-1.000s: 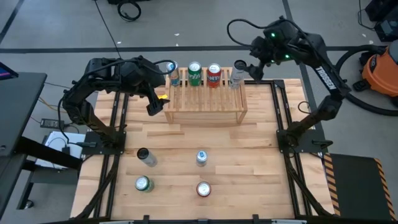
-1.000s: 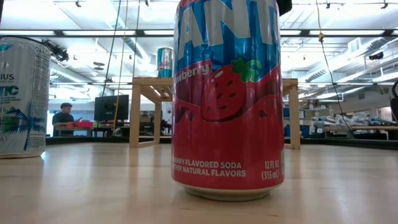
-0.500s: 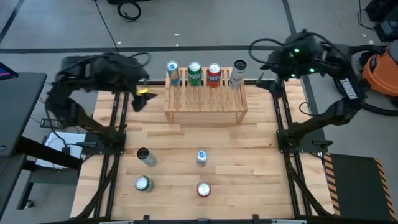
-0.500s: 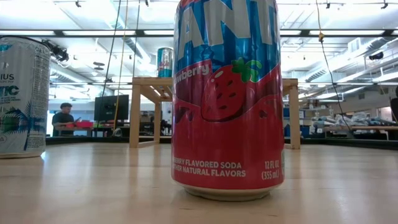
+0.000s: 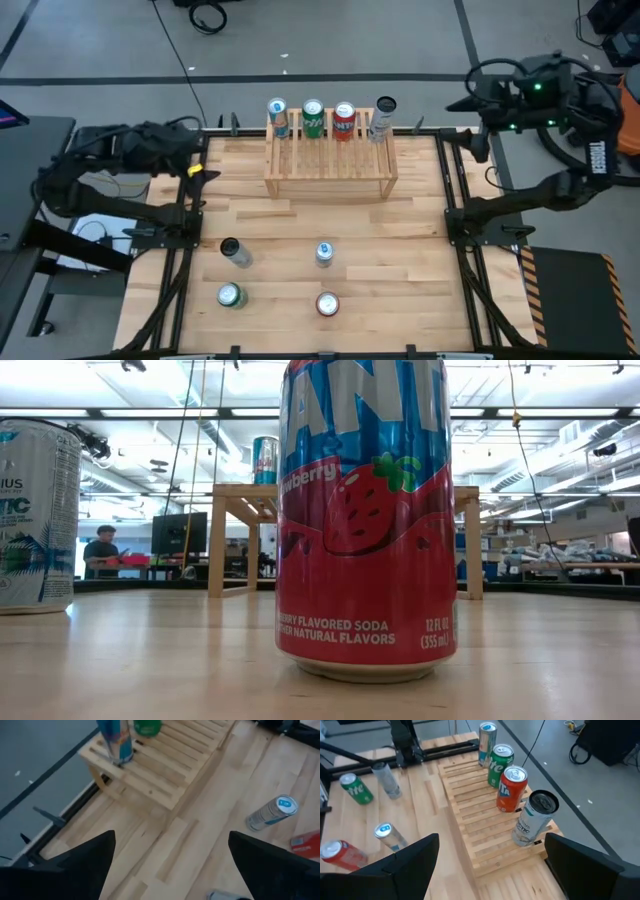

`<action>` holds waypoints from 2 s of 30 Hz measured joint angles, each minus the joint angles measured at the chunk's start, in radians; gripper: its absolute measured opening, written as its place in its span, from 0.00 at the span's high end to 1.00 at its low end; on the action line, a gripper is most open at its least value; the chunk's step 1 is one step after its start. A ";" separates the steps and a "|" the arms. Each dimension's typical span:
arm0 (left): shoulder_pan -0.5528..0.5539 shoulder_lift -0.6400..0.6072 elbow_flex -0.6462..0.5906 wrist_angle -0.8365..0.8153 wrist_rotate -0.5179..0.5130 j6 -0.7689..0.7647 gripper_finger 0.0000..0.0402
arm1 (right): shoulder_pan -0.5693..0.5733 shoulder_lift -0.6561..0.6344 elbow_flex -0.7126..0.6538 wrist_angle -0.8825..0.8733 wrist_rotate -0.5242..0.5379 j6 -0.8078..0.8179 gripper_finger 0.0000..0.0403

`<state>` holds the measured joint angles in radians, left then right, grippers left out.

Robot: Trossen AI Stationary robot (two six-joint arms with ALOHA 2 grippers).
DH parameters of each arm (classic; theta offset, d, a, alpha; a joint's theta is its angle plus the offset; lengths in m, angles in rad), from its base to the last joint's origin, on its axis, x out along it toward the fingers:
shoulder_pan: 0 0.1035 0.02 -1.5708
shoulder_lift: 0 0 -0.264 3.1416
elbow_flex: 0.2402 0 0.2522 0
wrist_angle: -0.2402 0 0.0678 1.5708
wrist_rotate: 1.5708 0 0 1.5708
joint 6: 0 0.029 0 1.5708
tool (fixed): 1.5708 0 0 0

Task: Place canned beverage on shelf
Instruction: Put the blue soda can on the shelf aligned with the other blue soda can

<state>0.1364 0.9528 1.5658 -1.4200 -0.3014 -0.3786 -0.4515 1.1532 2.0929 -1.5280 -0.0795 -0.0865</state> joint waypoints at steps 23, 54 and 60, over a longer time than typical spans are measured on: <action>0.000 -0.293 -0.608 0.471 0.020 0.050 0.03 | 0.000 -0.379 -0.715 0.342 -0.111 0.139 0.07; -0.012 -0.449 -1.003 1.054 0.046 0.088 0.03 | 0.333 -0.294 -1.545 1.615 -0.227 0.298 0.07; -0.012 -0.450 -1.003 1.120 0.046 0.176 0.03 | 0.351 -0.163 -1.549 1.775 -0.238 0.337 0.07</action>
<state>0.1246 0.5031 0.5625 -0.2995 -0.2554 -0.2022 -0.1004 0.9900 0.5442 0.2467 -0.3173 0.2506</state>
